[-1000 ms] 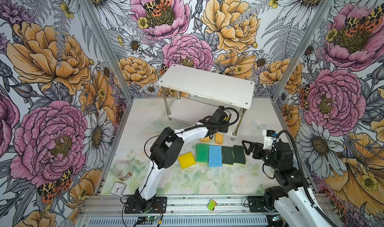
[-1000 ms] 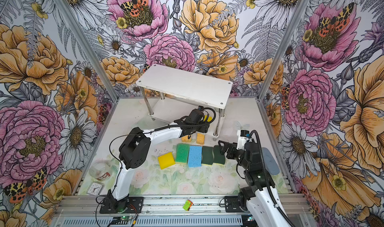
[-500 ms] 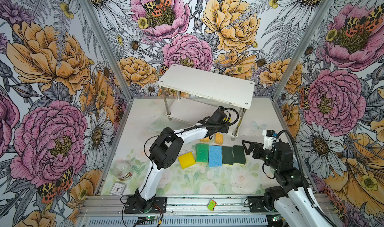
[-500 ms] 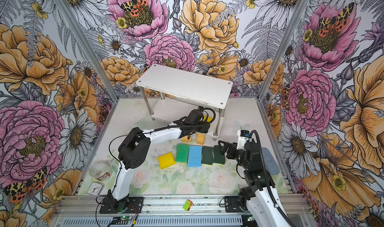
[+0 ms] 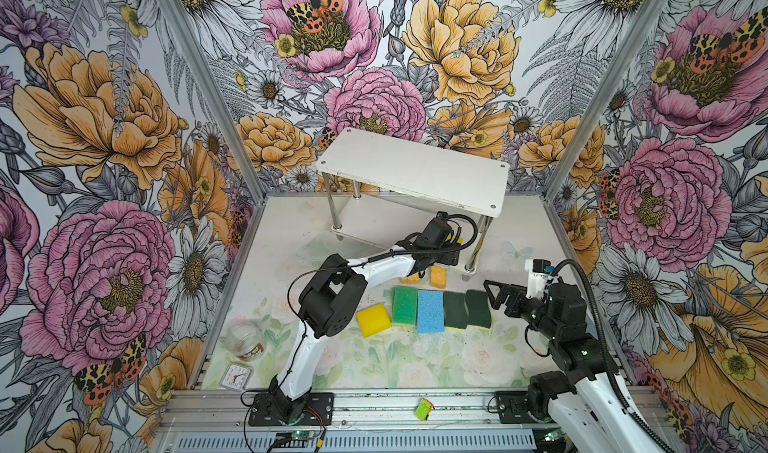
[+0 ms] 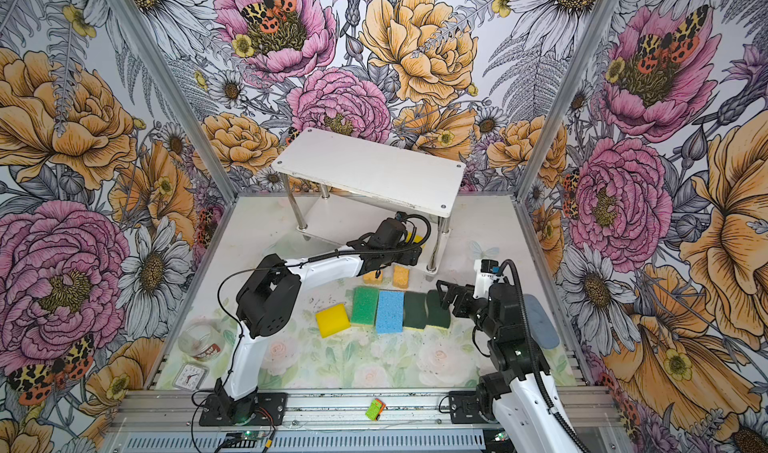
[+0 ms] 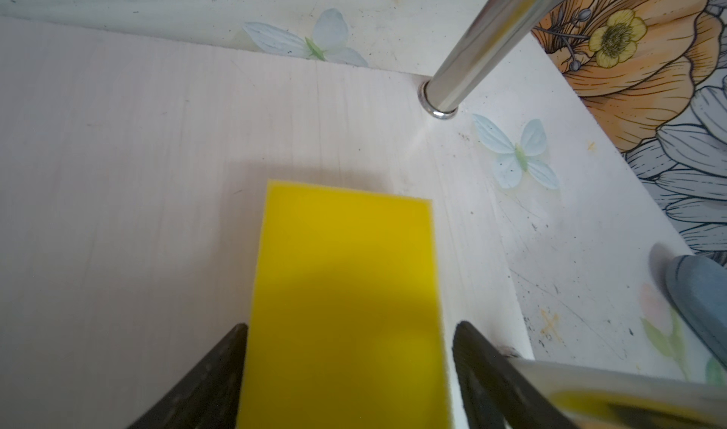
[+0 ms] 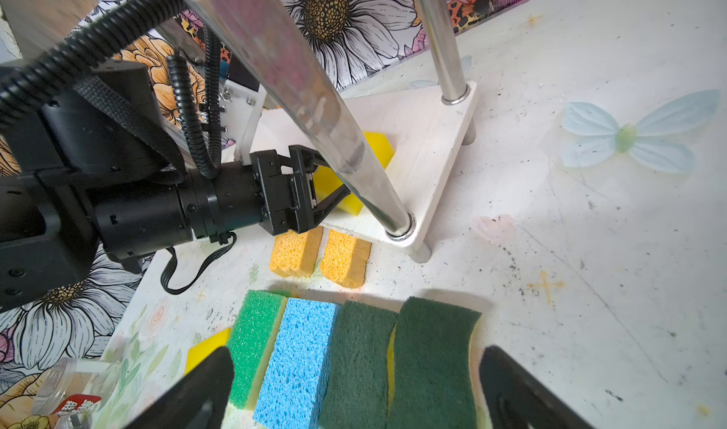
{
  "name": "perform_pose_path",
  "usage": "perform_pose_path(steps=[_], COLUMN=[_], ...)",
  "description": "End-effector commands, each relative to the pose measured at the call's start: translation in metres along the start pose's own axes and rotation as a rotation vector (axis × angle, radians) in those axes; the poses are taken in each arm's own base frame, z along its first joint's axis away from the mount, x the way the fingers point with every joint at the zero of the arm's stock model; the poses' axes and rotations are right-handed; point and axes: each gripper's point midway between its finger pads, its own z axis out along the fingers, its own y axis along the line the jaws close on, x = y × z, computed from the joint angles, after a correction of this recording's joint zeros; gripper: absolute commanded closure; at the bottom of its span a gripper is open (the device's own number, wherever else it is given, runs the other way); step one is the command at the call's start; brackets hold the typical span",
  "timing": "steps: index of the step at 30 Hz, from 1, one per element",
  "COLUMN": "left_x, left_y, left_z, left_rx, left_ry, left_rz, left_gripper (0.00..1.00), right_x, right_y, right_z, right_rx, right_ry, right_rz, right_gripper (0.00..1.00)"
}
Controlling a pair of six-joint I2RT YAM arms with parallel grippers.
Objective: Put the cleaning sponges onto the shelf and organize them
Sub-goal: 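Lower the yellow sponge onto the lower shelf and open the left gripper, then withdraw the left gripper from the shelf toward the sponge row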
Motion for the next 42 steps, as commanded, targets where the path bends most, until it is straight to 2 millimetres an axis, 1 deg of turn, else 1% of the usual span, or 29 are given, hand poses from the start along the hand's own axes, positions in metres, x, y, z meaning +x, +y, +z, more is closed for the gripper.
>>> perform_pose_path(steps=[1, 5, 7, 11, 15, 19, 24, 28, 29, 31, 33, 35, 39, 42], left_x=[-0.018, -0.017, -0.017, -0.019, -0.025, -0.029, -0.028, -0.035, -0.036, -0.040, -0.038, -0.036, -0.011, 0.013], left_y=[-0.010, -0.013, -0.010, -0.010, -0.010, -0.007, -0.004, -0.002, -0.003, -0.002, 0.000, 0.003, 0.019, 0.044], left_z=[-0.014, -0.016, -0.016, -0.020, -0.026, -0.033, -0.043, -0.062, -0.068, -0.082, -0.095, -0.115, -0.150, -0.178], left_rx=[0.064, 0.080, 0.069, 0.071, 0.068, 0.050, 0.039, 0.026, 0.023, 0.020, 0.010, -0.004, -0.043, -0.123], left_ry=[-0.041, -0.041, -0.043, -0.054, -0.073, -0.095, -0.101, -0.124, -0.127, -0.134, -0.128, -0.129, -0.077, -0.048], left_rz=[-0.042, -0.063, -0.067, -0.069, -0.072, -0.070, -0.069, -0.058, -0.051, -0.030, -0.017, -0.005, -0.014, -0.063], left_gripper=[0.18, 0.18, 0.17, 0.16, 0.15, 0.12, 0.09, 0.05, 0.02, 0.01, 0.01, 0.01, 0.01, 0.01], right_x=[0.000, 0.000, 0.000, 0.000, 0.000, 0.000, -0.003, -0.005, -0.005, -0.006, -0.006, -0.005, -0.004, -0.004], right_y=[0.001, 0.002, 0.002, 0.002, 0.004, 0.007, 0.012, 0.014, 0.015, 0.017, 0.019, 0.021, 0.024, 0.026], right_z=[-0.001, -0.001, -0.001, -0.001, -0.001, -0.001, -0.001, 0.000, 0.000, 0.000, 0.000, 0.000, 0.000, -0.001], right_rx=[-0.007, -0.009, -0.011, -0.012, -0.019, -0.032, -0.052, -0.058, -0.059, -0.065, -0.074, -0.085, -0.100, -0.109], right_ry=[-0.007, -0.006, -0.005, -0.004, -0.004, 0.002, 0.013, 0.020, 0.020, 0.024, 0.030, 0.039, 0.053, 0.059], right_rz=[-0.001, -0.002, -0.002, -0.001, -0.001, -0.007, -0.013, -0.017, -0.019, -0.021, -0.020, -0.019, -0.018, -0.024], right_gripper=[0.00, 0.00, 0.00, 0.00, 0.00, 0.00, 0.00, 0.00, 0.00, 0.00, 0.00, 0.00, 0.00, 0.00])
